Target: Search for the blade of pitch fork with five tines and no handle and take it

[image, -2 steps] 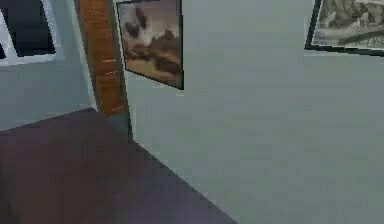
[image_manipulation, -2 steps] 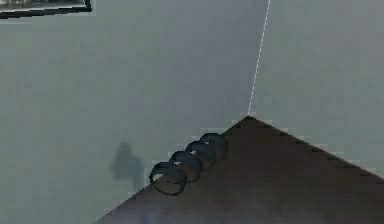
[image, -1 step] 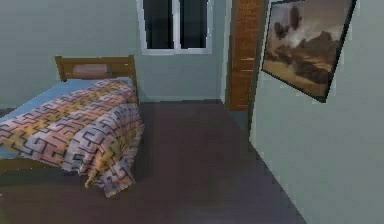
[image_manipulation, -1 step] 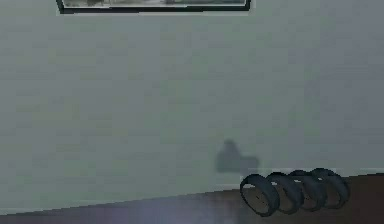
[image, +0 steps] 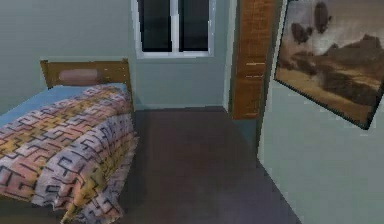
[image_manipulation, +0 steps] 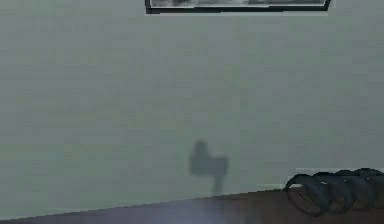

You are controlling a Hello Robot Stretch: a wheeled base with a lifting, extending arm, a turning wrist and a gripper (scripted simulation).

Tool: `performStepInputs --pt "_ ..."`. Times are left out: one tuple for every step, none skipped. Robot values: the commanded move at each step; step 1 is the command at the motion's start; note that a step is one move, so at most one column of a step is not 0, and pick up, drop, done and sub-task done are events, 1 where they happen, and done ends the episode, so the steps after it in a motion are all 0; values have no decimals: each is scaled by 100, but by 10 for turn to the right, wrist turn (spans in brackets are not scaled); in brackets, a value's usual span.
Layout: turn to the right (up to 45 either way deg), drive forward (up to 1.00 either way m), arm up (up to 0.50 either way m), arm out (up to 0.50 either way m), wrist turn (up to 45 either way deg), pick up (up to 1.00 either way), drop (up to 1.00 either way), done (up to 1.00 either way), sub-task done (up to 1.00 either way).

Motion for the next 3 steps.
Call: performStepInputs --pt "-450 0 0 0 0 0 0 0 0" --pt "-210 0 0 0 0 0 0 0 0" --pt "0 30 0 0 0 0 0 0 0"
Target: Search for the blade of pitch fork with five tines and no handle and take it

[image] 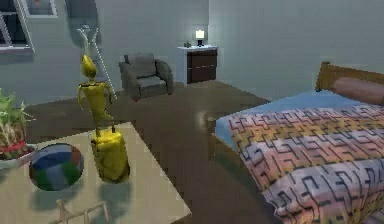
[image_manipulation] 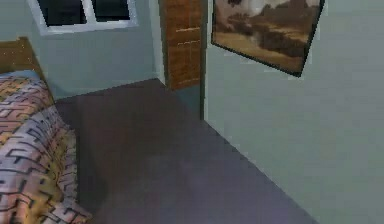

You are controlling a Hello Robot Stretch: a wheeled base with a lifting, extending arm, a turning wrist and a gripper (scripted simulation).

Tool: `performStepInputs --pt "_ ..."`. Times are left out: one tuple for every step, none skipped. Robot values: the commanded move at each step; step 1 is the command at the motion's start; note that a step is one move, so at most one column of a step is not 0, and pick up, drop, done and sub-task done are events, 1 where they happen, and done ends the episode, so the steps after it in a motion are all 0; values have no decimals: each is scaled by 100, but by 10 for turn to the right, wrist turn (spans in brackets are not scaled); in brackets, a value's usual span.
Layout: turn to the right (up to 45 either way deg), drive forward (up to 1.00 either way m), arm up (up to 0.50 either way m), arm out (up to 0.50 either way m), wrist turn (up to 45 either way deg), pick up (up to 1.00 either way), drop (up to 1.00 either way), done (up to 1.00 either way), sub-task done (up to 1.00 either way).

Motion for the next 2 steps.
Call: performStepInputs --pt "-450 0 0 0 0 0 0 0 0" --pt "-450 0 0 0 0 0 0 0 0"
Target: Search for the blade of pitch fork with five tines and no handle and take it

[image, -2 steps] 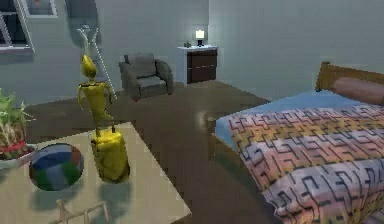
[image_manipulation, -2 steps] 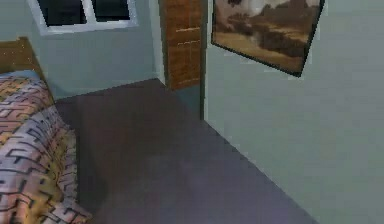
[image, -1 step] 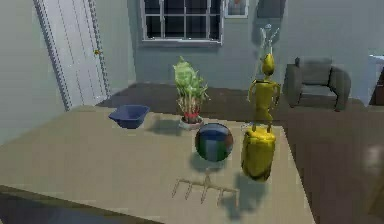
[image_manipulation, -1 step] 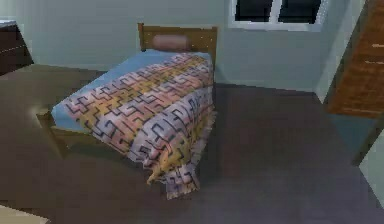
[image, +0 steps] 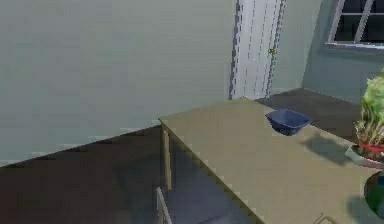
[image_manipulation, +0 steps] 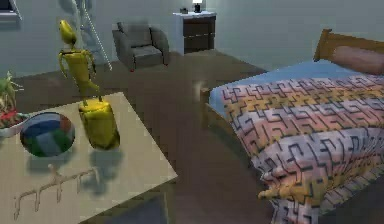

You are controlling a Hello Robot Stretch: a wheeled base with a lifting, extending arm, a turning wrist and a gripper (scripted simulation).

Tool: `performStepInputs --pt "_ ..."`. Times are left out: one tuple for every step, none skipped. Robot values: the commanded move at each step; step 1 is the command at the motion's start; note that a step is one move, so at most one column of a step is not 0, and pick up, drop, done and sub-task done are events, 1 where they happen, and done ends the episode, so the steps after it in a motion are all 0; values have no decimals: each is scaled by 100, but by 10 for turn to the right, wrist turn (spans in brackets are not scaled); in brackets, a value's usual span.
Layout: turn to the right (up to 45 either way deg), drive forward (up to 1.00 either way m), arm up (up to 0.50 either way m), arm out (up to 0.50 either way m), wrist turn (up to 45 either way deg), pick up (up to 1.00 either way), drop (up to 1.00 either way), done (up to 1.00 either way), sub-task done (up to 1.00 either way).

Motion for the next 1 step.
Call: performStepInputs --pt "-330 0 0 0 0 0 0 0 0"
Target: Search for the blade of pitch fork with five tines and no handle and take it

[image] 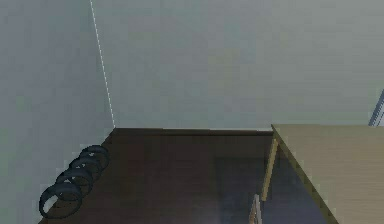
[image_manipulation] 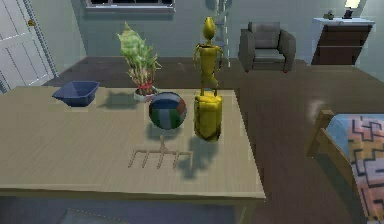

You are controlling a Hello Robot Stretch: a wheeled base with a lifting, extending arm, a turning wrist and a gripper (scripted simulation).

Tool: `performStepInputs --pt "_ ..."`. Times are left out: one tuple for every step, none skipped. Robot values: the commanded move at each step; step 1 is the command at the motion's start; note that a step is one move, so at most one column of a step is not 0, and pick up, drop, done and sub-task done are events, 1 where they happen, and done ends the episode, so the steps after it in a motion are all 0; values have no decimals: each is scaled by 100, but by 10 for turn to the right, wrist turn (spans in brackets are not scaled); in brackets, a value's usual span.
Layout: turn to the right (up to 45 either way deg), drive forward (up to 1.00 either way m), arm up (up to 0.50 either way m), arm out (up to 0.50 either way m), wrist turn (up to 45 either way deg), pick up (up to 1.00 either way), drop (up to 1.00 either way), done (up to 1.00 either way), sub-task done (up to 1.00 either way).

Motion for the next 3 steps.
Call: performStepInputs --pt "0 0 50 0 0 0 0 0 0" --pt "0 0 36 0 0 0 0 0 0" --pt "0 0 0 28 0 0 0 0 0"
